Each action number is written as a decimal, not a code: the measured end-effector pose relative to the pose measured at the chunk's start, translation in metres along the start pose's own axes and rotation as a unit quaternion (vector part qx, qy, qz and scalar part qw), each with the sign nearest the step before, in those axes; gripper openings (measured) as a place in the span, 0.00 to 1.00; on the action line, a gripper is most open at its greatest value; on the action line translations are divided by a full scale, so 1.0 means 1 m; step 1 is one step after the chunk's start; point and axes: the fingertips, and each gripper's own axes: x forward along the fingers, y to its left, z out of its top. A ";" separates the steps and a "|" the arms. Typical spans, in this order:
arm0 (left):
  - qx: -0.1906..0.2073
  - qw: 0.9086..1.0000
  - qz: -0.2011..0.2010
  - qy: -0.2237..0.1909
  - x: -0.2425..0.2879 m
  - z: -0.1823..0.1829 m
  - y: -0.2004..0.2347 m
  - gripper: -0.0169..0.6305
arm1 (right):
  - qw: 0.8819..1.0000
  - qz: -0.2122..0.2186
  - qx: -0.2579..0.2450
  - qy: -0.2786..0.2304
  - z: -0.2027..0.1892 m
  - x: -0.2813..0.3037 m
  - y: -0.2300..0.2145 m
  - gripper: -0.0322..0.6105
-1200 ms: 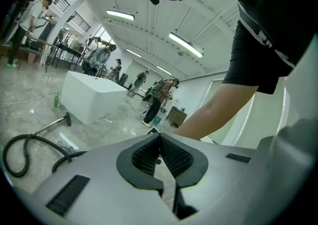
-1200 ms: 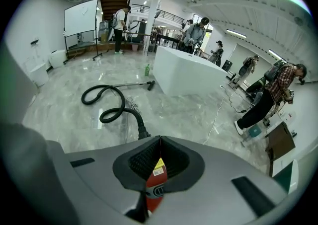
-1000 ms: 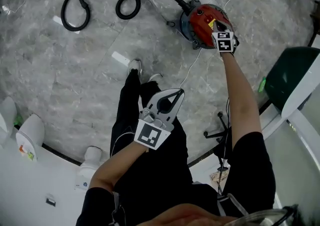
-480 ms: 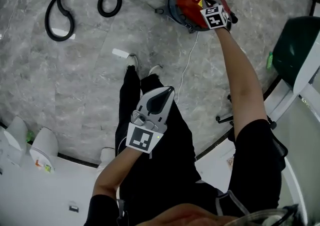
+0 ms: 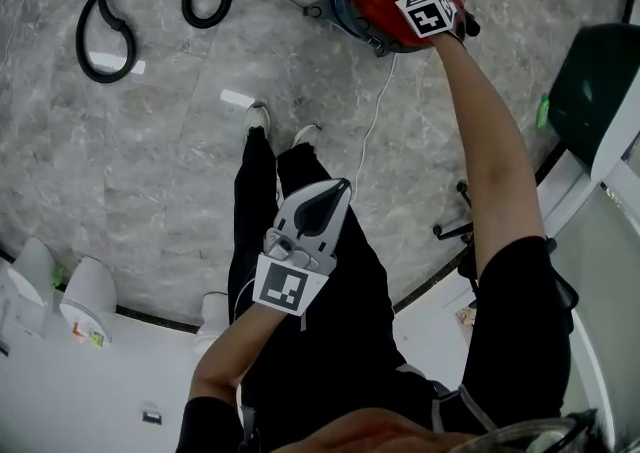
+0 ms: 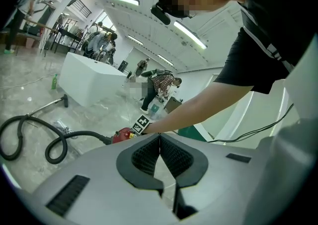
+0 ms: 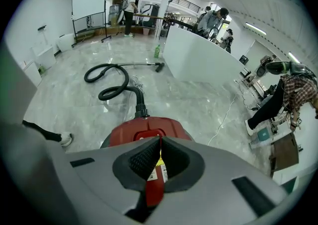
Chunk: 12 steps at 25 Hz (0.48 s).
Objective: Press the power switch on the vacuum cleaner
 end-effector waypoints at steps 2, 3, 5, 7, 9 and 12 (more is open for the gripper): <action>-0.009 1.000 0.003 0.003 0.001 -0.004 0.000 0.05 | 1.000 0.009 0.000 -0.003 0.002 0.005 0.001 0.08; -0.011 1.000 0.003 0.005 0.001 -0.006 0.000 0.05 | 1.000 0.011 0.001 -0.003 0.003 0.006 0.000 0.08; -0.008 1.000 0.001 0.009 0.001 -0.009 0.000 0.05 | 1.000 0.013 0.000 0.002 0.002 0.009 -0.003 0.08; -0.005 1.000 0.002 0.012 0.001 -0.015 0.004 0.05 | 1.000 0.016 -0.008 0.010 0.001 0.012 -0.004 0.08; -0.014 1.000 0.007 0.017 -0.001 -0.022 0.009 0.05 | 1.000 0.013 -0.014 0.017 0.002 0.014 -0.004 0.08; -0.042 0.999 0.019 0.024 -0.001 -0.032 0.015 0.05 | 0.999 0.001 -0.029 0.030 0.002 0.018 -0.004 0.08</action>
